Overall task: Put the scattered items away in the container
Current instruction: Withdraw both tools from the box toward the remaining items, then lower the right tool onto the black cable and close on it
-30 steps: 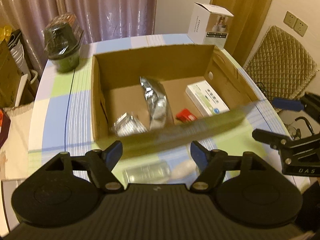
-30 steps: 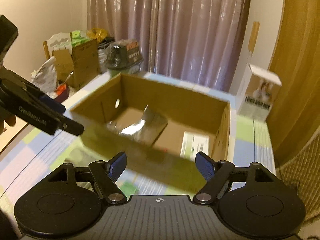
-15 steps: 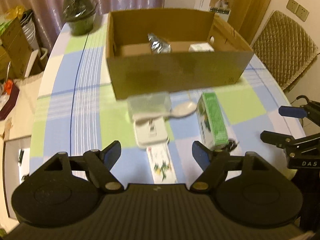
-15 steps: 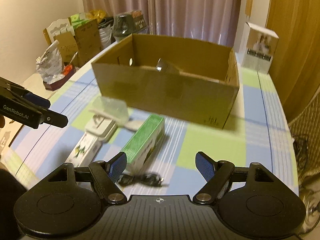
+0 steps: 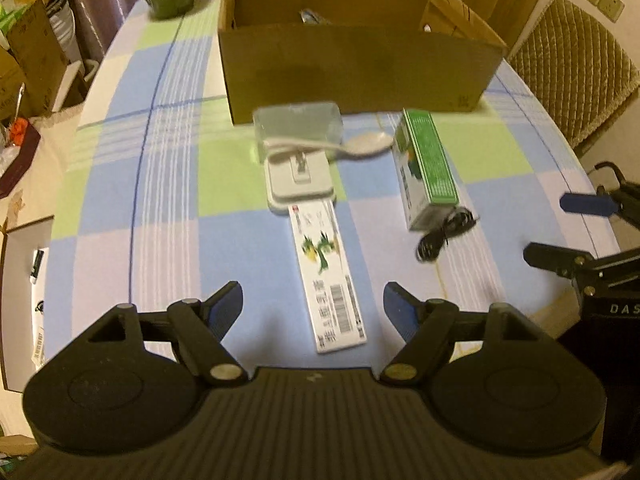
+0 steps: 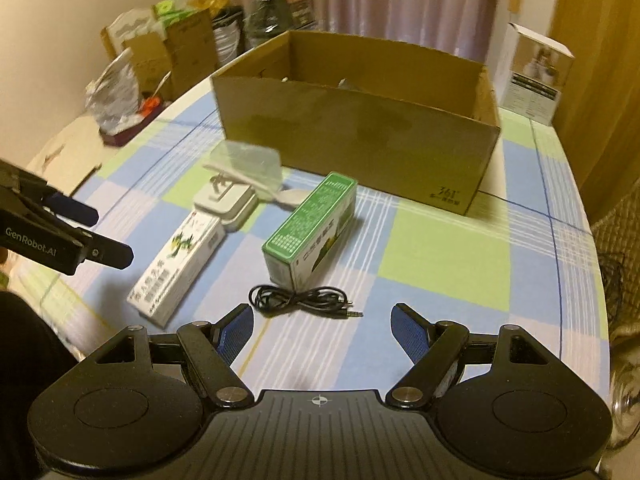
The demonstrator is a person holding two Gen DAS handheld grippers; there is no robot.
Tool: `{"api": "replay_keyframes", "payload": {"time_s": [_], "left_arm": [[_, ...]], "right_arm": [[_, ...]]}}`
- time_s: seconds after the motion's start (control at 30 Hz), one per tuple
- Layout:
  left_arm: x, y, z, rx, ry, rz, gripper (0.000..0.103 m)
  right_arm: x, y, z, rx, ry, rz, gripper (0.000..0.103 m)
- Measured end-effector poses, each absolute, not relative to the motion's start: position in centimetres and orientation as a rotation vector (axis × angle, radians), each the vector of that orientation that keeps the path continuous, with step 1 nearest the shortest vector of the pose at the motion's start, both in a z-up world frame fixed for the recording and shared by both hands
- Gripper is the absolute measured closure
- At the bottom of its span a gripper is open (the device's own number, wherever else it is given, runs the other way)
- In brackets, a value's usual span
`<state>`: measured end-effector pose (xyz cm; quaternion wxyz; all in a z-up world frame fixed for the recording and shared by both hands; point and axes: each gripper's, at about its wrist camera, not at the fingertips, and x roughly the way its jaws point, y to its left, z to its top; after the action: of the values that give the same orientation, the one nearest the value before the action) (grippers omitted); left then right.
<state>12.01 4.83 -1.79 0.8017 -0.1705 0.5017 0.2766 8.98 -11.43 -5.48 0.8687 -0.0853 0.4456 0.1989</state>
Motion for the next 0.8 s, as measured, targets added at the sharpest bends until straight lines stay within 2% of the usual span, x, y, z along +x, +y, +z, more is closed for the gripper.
{"api": "replay_keyframes", "payload": {"time_s": [0.8], "left_arm": [[15.9, 6.1, -5.8, -0.307, 1.185, 0.466, 0.029]], "right_arm": [[14.0, -8.5, -12.4, -0.798, 0.926, 0.921, 0.022]]}}
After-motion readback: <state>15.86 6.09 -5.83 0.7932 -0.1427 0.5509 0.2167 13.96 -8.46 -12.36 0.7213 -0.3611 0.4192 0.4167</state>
